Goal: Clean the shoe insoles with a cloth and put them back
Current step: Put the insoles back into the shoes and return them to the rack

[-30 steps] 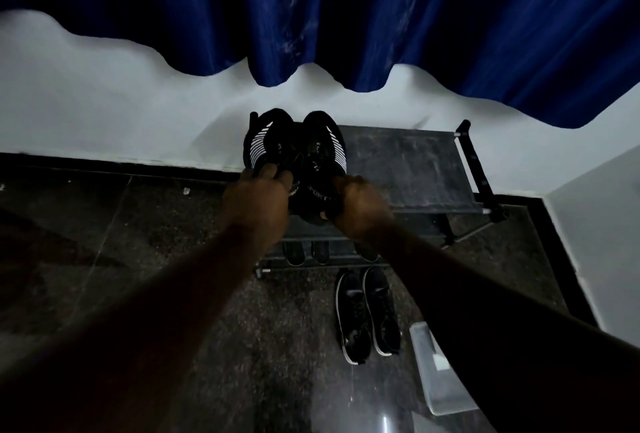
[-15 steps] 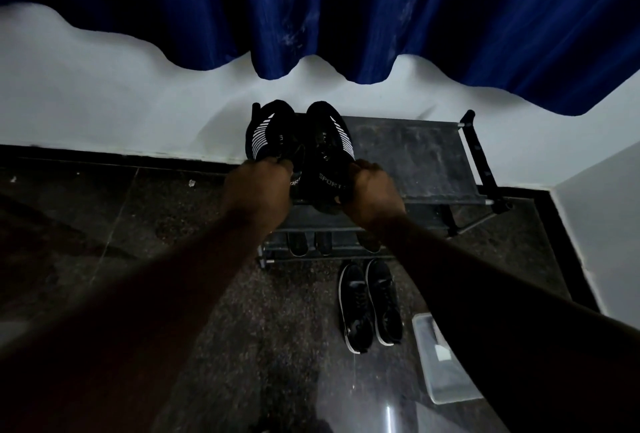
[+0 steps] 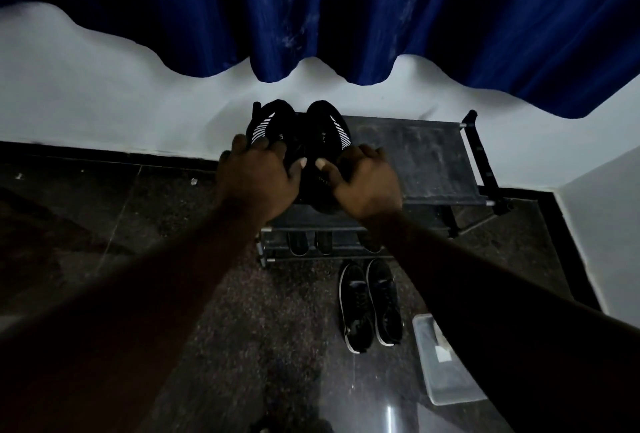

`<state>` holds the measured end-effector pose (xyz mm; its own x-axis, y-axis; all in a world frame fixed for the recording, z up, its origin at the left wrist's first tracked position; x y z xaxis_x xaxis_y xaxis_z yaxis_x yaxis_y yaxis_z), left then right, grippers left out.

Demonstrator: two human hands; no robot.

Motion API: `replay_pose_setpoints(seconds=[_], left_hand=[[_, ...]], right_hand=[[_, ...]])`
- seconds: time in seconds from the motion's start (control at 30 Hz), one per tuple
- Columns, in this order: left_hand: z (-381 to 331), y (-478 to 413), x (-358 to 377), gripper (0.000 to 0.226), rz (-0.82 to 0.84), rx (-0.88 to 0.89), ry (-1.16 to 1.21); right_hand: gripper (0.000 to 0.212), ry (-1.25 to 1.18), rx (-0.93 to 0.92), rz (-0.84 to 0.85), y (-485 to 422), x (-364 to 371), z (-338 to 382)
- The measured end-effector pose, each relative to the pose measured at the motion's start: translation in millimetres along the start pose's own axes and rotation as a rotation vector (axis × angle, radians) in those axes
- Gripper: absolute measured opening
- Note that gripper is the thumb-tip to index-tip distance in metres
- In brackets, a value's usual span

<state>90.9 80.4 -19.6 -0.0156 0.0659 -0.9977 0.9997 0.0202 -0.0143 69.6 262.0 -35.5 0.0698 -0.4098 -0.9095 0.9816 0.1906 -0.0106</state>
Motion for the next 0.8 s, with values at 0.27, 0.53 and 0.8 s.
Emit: replay_pose_setpoints(seconds=[0.27, 0.53, 0.8], left_hand=[[-2, -41, 13, 0.059, 0.359, 0.078, 0.266], [6, -25, 8, 0.056, 0.153, 0.2, 0.153], [6, -5, 18, 0.039, 0.158, 0.218, -0.015]], right_hand=[[0.071, -0.05, 0.071, 0.332, -44, -4, 30], [0.042, 0.089, 0.02, 0.391, -42, -9, 34], [0.057, 0.3, -0.156, 0.34, -3, 7, 10]])
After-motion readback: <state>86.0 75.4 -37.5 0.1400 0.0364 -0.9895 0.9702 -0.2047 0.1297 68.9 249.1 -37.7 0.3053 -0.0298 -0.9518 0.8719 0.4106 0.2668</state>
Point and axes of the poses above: each hand's wrist, its own y-axis away from the middle knuckle, its own x-axis out of the palm, z = x × y, the point moved 2 cm from there along -y, towards the middle knuckle, and after that the axes turned 9 degrees about z, right-handed, at the moved point
